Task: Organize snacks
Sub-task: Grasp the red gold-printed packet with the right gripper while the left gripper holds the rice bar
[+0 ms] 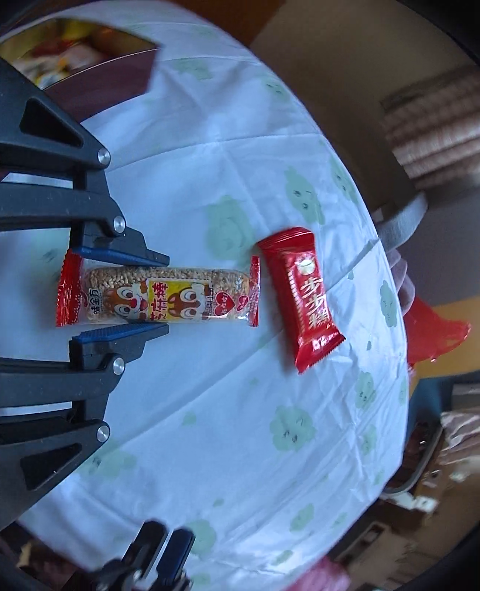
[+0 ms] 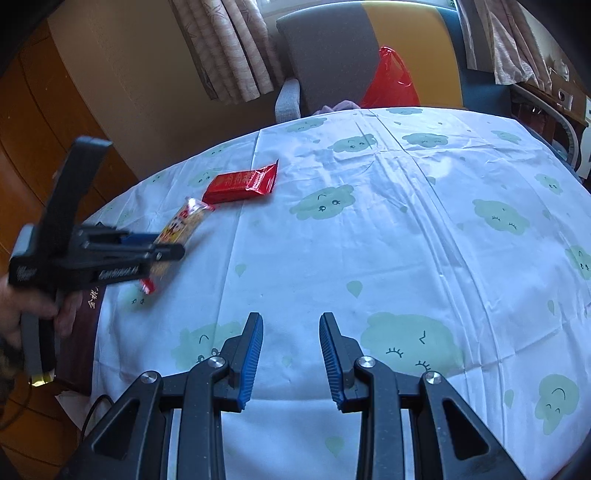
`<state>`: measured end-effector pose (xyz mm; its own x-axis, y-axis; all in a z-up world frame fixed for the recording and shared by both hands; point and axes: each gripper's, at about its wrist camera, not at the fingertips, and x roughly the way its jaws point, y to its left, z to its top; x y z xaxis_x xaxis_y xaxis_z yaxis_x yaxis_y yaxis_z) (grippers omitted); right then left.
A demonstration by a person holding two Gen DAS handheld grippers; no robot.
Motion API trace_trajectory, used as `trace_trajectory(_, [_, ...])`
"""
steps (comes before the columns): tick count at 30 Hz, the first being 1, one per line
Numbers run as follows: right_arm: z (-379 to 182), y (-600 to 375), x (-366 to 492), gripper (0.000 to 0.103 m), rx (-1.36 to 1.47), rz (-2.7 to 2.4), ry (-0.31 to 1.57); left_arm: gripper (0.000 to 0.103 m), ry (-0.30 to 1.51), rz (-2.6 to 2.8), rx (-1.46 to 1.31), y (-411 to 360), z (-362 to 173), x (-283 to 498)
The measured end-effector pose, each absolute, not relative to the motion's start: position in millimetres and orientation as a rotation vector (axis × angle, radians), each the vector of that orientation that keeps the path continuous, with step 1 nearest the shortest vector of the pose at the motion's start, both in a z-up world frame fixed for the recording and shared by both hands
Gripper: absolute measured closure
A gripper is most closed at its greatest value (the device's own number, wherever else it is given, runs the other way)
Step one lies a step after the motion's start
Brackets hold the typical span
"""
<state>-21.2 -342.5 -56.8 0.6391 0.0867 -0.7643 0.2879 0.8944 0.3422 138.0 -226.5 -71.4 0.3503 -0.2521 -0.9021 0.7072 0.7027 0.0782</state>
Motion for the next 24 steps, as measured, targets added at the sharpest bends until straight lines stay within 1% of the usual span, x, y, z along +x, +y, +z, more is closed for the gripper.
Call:
trace_trajectory(4, [-49, -342, -17, 0.071, 0.435, -0.078, 0.869, 0.074, 1.040, -0.624, 0.419, -204, -72, 92])
trace_trajectory(8, [-34, -341, -2, 0.071, 0.368, -0.008, 0.855, 0.074, 1.059, -0.596, 0.383, -189, -89, 66])
trace_trajectory(10, [-28, -340, 9, 0.071, 0.329, 0.031, 0.846, 0.074, 1.037, -0.592, 0.358, -183, -91, 58])
trace_trajectory(16, [-21, -337, 55, 0.071, 0.194, 0.114, 0.856, 0.074, 1.032, -0.623, 0.270, -174, -96, 60])
trace_trajectory(18, [-21, -335, 75, 0.067, 0.156, 0.147, 0.865, 0.074, 1.029, -0.634, 0.250, -171, -96, 60])
trace_trajectory(24, [-24, -319, 146, 0.063, -0.024, 0.249, 0.919, 0.073, 1.029, -0.641, 0.238, -171, -96, 64])
